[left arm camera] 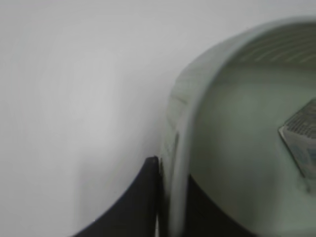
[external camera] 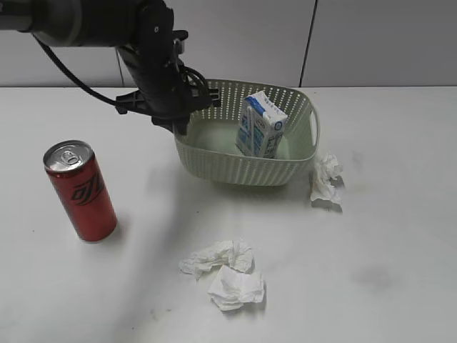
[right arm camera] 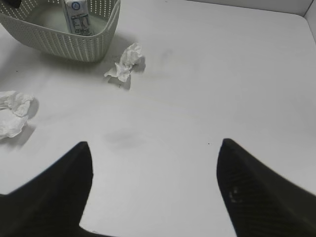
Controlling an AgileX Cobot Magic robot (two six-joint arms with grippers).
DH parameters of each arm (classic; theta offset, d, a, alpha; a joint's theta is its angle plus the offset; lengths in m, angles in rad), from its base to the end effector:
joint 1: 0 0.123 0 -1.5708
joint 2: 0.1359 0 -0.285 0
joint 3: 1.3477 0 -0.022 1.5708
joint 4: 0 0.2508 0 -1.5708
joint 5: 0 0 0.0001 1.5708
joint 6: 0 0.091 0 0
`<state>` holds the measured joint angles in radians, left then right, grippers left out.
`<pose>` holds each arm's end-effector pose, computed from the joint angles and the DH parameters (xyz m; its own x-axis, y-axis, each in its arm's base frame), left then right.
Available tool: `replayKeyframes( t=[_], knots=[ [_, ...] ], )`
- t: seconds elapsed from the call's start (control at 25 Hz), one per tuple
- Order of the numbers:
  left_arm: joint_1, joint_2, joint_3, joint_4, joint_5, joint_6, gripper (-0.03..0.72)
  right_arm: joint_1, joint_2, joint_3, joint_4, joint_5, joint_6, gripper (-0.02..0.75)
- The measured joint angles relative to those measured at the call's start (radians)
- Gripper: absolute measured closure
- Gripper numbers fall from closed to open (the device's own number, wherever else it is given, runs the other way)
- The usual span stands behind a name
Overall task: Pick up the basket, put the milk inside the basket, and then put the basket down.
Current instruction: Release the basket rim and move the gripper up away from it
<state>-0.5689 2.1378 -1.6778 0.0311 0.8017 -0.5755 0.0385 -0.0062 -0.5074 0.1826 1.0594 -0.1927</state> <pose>0.3894 -0.2466 0.1856 -0.9404 -0.0229 -0.3393 0.0431 0.9817 -0.1856 -0.0079 0.0141 0.2805 -0.4152 -0.1172 -0.9022 -0.2241 0.9743 -0.0234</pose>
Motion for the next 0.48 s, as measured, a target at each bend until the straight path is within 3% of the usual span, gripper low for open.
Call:
replayKeyframes(
  t=[0.12,0.32,0.4,0.48],
  knots=[
    [0.000,0.000,-0.003,-0.009,-0.009,0.000,0.510,0.000,0.000,0.000,0.000,0.000,0.001,0.146],
    [0.001,-0.004,-0.010,-0.022,-0.004,-0.001,0.116,0.000,0.000,0.000,0.000,0.000,0.001,0.146],
    [0.001,-0.012,-0.010,-0.031,0.017,-0.001,0.038,0.000,0.000,0.000,0.000,0.000,0.001,0.146],
    [0.001,-0.032,-0.012,-0.031,0.035,-0.001,0.012,0.000,0.000,0.000,0.000,0.000,0.001,0.146]
  ],
)
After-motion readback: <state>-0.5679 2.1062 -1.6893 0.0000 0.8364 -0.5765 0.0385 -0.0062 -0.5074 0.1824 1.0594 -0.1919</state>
